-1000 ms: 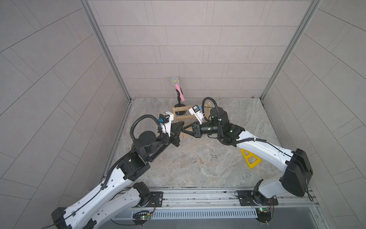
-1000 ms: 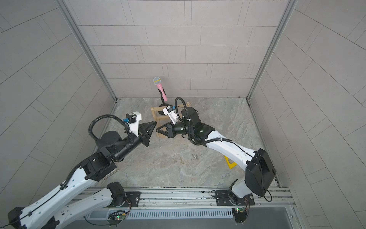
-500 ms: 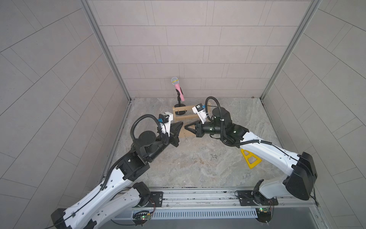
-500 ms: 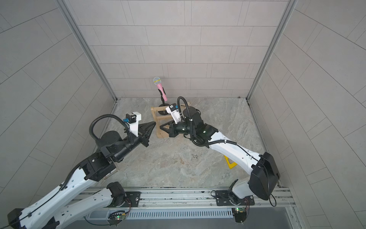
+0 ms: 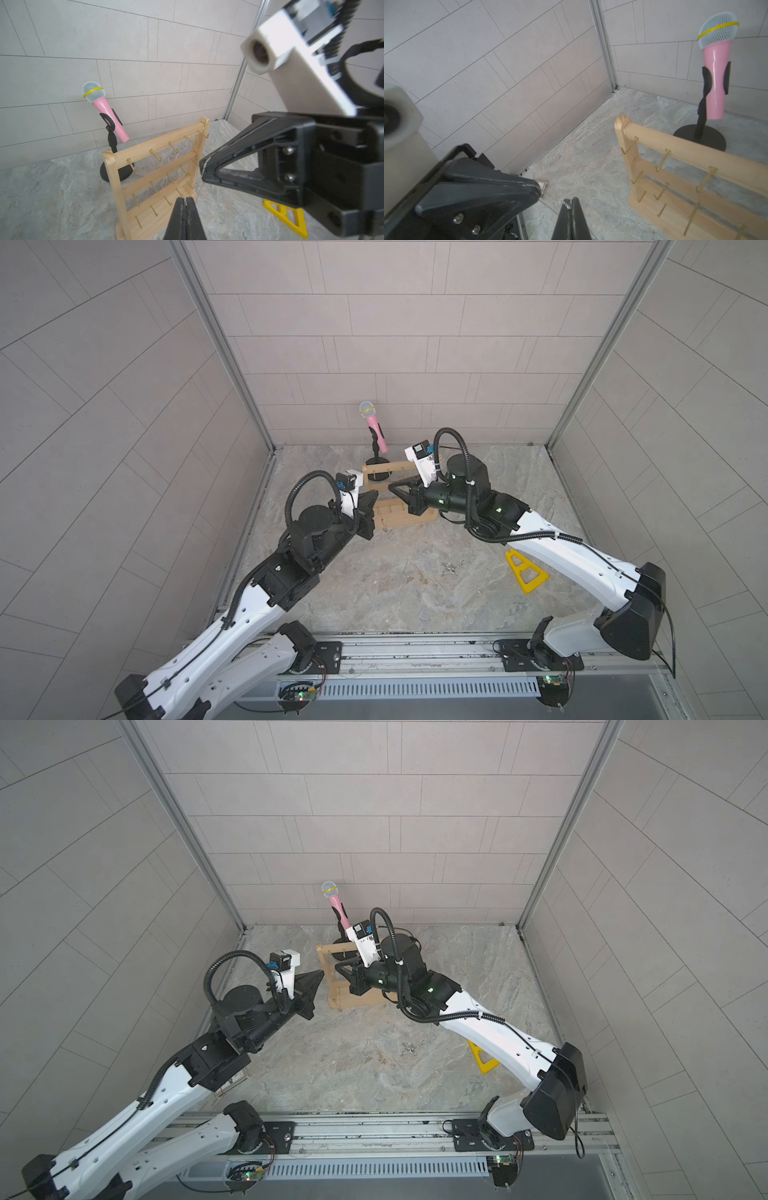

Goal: Hang the necklace on the jewelry display stand
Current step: Pick up the necklace from the center of the board, then hang the necklace on the stand.

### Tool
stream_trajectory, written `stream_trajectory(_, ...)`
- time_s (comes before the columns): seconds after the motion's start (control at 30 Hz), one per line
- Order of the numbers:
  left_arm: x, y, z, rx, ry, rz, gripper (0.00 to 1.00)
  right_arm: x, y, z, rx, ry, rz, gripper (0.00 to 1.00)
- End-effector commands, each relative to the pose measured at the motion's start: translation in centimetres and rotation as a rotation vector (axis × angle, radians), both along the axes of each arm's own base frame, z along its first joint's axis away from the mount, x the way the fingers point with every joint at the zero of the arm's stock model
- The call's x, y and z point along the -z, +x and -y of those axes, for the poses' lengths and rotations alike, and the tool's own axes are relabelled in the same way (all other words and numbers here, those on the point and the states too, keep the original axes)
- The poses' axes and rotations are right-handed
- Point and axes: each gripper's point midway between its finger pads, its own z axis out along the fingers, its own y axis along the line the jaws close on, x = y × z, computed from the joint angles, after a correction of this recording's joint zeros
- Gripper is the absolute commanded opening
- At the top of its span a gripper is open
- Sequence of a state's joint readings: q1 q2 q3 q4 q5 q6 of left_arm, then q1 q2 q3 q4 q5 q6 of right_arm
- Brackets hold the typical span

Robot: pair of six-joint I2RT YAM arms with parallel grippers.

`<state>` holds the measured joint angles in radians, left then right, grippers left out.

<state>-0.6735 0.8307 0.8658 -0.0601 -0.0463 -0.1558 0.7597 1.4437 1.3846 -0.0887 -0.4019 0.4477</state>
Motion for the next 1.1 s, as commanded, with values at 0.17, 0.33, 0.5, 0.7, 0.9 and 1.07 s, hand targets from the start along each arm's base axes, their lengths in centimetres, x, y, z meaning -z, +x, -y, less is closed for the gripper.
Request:
stream_trajectory(0.17, -1.1, 2.1, -1.9, -0.073, -0.024, 0.039, 0.0, 1.0, 1.7, -1.2, 0.031, -0.064, 0.007, 0.0)
stream_trajectory(0.33, -0.9, 3.4, -2.6, -0.097, -0.038, 0.027, 0.0, 1.7, 2.7, -1.7, 0.053, -0.084, 0.005, 0.0)
stream_trajectory(0.5, -0.4, 4.8, -3.1, -0.112, -0.059, 0.007, 0.0, 2.1, 3.9, -1.9, 0.087, -0.103, 0.016, 0.0)
stream_trajectory(0.7, 0.2, 6.1, -3.3, -0.124, -0.063, -0.006, 0.0, 2.7, 5.0, -2.6, 0.097, -0.125, 0.024, 0.01)
stream_trajectory(0.9, 0.7, 7.4, -3.1, -0.127, -0.066, -0.017, 0.0, 2.9, 6.1, -2.6, 0.129, -0.154, 0.044, 0.0)
stream_trajectory(1.07, 0.9, 8.3, -2.8, -0.124, -0.065, -0.021, 0.0, 3.1, 6.8, -2.8, 0.136, -0.16, 0.046, 0.0)
